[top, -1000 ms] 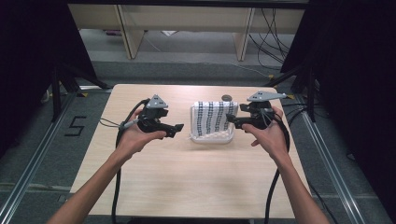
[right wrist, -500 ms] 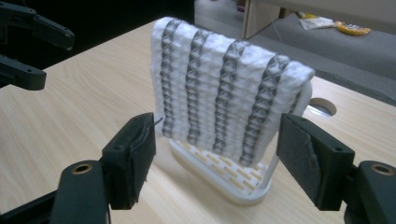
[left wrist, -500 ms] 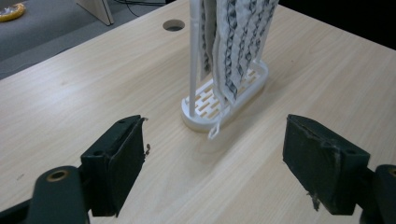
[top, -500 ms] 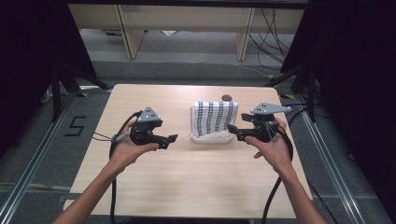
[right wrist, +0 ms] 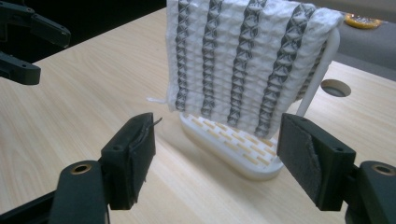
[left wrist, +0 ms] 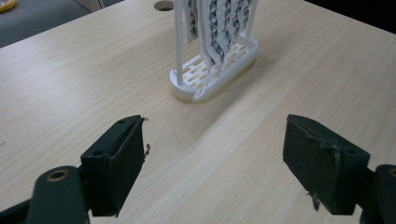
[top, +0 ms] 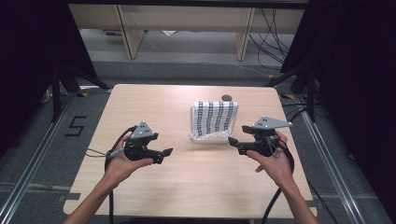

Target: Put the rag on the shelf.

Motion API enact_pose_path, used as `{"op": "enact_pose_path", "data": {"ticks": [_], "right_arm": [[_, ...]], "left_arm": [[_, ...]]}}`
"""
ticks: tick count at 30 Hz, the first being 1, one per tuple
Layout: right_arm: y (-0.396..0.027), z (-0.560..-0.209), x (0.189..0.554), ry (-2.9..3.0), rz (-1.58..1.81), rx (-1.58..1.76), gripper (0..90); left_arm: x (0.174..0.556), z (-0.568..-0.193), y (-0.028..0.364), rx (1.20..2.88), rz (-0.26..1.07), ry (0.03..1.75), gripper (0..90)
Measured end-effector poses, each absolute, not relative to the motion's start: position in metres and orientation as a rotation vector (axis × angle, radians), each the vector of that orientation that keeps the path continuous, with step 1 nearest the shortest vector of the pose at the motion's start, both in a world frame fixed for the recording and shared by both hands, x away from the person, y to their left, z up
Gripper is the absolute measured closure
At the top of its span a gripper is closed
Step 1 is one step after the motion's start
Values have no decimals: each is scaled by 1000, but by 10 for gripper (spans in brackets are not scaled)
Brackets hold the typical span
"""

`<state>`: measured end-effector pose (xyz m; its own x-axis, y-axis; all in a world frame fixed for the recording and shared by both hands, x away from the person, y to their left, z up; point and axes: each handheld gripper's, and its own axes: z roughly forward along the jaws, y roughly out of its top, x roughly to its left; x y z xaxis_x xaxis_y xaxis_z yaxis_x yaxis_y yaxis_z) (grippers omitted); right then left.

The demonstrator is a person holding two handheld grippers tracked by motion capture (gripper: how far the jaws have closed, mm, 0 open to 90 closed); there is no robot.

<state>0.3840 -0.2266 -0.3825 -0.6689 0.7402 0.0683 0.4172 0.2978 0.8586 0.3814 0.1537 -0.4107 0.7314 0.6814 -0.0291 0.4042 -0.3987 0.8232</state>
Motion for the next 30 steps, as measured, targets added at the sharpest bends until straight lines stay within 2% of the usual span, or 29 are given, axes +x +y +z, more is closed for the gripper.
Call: {"op": "enact_pose_path", "data": {"ticks": [11,30], "right_arm": [[-229,-395,368,2245,1305,1034,276],[-232,-421,344,2282,1345,1044,257]], "left_arm": [[365,-424,164,2014,409,842,203],[340,-453,167,2085,390,800,202]]}}
